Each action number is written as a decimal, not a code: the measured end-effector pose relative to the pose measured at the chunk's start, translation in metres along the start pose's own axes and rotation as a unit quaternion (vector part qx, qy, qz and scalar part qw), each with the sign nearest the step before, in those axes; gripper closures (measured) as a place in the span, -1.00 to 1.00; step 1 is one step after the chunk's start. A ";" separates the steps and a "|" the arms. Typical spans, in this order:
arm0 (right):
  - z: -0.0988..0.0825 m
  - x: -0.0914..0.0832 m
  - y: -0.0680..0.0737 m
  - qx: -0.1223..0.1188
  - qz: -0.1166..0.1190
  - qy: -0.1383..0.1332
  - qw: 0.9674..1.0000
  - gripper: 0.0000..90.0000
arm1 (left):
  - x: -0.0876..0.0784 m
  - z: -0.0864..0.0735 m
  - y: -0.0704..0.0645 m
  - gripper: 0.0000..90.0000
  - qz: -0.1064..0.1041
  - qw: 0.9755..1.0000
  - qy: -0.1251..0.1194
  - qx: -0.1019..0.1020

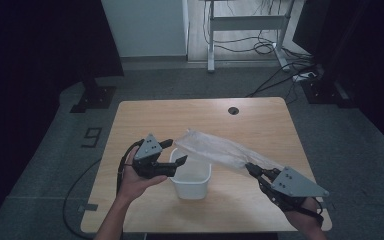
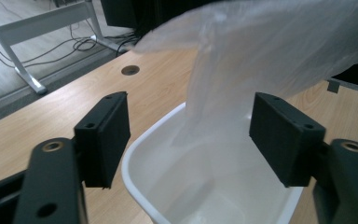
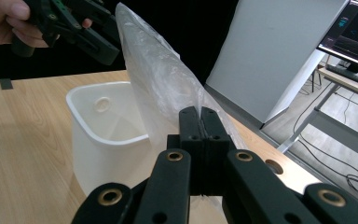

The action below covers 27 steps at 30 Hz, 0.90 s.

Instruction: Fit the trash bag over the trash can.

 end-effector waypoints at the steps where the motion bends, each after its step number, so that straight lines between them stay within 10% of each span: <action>1: 0.000 0.000 0.000 -0.001 0.001 0.000 1.000 0.98 | 0.000 0.001 0.000 -0.32 0.000 1.000 -0.002 0.003; 18: 0.004 0.004 0.004 -0.012 0.006 0.002 1.000 0.98 | 0.002 -0.001 -0.009 0.87 -0.035 0.999 0.001 0.035; 27: 0.009 0.006 0.000 -0.010 -0.004 0.003 1.000 0.98 | 0.009 -0.016 -0.019 0.96 -0.054 0.997 0.020 0.046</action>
Point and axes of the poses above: each handheld gripper's, and its own axes: x roughly forward along the jaws, z roughly out of its top, y roughly to its left, the point moved 1 cm from there along x, roughly forward along the jaws, and after that the axes turned 9 degrees about -z, right-handed, at the moved point
